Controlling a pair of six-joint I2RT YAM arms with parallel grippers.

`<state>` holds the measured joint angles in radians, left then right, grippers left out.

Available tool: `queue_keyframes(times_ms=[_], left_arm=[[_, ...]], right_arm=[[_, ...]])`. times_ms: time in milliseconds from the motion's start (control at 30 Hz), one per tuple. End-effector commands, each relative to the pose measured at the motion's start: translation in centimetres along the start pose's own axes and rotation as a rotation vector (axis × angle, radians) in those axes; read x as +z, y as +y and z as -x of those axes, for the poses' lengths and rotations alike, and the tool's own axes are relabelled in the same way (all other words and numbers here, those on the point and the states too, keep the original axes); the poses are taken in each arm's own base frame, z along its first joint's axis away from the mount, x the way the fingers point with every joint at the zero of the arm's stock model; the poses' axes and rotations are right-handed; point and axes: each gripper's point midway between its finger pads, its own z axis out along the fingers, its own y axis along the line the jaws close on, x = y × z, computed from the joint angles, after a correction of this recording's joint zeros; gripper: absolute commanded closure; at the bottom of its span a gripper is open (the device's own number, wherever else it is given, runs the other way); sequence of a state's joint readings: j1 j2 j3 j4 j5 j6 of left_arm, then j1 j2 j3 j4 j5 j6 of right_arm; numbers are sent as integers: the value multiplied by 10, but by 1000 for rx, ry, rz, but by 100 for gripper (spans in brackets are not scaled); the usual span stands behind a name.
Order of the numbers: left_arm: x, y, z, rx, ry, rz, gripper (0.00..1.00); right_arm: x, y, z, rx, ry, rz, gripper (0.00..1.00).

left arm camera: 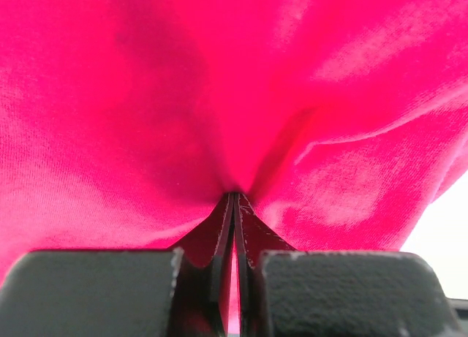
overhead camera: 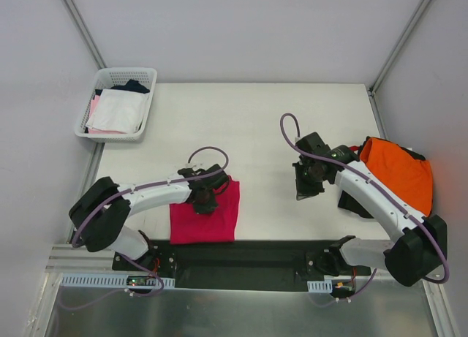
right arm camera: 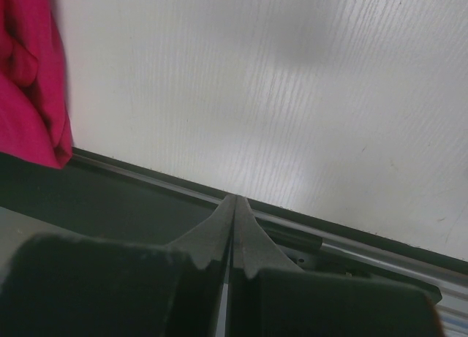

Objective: Fold and stack the t-shirts
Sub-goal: Neatly place the folded tshirt to the corner

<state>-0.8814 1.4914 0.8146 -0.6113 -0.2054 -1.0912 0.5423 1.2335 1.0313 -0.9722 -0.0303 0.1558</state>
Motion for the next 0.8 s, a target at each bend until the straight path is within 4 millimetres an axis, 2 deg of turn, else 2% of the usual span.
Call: queue_keyframes(times_ms=[0, 533, 700, 767], left_arm=[[11, 64, -40, 27, 141, 192, 100], [7, 106, -67, -84, 217, 235, 100], [0, 110, -64, -124, 214, 290, 100], [-3, 106, -55, -108, 189, 307, 100]], right_arm=[[-2, -1, -2, -14, -12, 2, 99], [-6, -5, -11, -22, -17, 6, 99], [-7, -5, -12, -12, -27, 14, 99], [-8, -5, -13, -9, -32, 16, 99]])
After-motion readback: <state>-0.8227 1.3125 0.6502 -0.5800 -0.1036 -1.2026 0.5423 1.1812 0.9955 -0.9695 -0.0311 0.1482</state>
